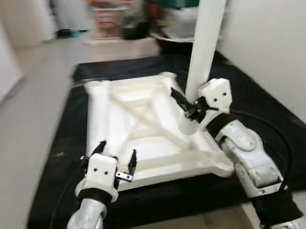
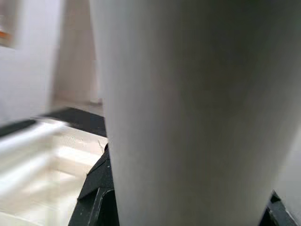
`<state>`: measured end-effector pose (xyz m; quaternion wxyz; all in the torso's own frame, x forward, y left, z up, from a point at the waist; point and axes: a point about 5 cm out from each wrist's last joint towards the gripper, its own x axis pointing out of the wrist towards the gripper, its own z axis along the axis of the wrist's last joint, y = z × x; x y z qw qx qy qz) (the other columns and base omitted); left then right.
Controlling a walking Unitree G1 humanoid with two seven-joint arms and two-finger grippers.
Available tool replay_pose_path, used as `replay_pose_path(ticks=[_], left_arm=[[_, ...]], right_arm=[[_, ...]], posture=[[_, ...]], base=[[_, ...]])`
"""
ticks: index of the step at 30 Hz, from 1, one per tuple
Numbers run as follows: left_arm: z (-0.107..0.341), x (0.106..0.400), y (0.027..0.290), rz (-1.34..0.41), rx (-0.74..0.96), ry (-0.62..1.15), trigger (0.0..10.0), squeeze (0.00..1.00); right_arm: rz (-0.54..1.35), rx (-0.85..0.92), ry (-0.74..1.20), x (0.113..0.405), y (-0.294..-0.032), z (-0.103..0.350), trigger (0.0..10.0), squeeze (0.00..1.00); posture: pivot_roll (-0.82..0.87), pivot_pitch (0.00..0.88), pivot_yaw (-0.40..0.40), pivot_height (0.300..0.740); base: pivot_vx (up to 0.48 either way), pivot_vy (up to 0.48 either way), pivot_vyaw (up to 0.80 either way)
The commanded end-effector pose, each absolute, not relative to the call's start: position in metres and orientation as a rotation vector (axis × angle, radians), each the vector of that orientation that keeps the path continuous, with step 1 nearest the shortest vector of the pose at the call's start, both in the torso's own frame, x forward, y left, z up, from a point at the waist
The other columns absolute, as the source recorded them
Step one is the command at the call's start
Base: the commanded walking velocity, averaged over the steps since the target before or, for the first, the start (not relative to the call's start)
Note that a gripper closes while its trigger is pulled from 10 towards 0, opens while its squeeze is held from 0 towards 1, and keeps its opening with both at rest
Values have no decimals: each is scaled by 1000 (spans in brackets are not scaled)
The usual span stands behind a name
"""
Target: Building children table
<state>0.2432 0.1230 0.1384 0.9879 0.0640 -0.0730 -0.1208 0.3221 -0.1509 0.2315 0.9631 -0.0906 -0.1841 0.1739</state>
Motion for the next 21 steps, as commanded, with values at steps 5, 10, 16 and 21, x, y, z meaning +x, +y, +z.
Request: replay_pose_path(ticks=[5,10,16,21], left_arm=[[135,243,124,-244,123,-134,10000,0],[134,244,124,-244,119,-130,10000,0],[133,243,128,-233,120,-122,10000,0],[133,243,131,-224,125,-120,10000,0]], right_arm=[[411,-181,-345,320,-161,233,10000,0],[618,-212,-284,318,-160,235,10000,0],[741,-303,-228,316,-160,228,10000,0],[806,-379,-200,318,-155,221,10000,0]], posture=[[24,0,-53,740],[22,0,-54,740],[38,0,-63,740],[38,0,-63,740]], base=[[0,0,-480],[0,0,0],[0,0,0],[0,0,0]])
